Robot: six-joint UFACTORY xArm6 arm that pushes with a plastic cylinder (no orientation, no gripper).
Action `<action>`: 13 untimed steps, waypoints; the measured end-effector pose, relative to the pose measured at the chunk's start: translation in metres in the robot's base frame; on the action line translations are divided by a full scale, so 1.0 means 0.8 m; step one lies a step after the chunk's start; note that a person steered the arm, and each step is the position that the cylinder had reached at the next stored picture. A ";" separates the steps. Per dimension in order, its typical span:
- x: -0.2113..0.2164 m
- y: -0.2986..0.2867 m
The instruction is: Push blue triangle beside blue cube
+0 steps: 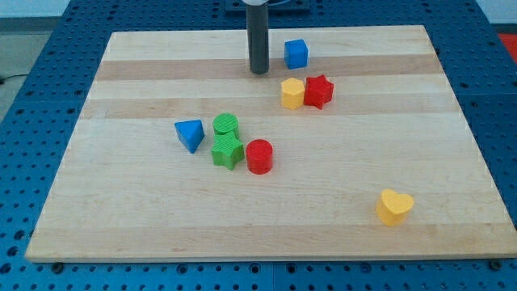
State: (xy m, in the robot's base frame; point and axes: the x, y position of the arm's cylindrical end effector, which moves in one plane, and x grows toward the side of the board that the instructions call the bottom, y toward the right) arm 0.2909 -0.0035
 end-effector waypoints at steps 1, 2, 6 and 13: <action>-0.028 0.083; -0.037 0.135; 0.236 0.174; 0.244 -0.152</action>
State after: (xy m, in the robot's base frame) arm 0.4858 -0.1248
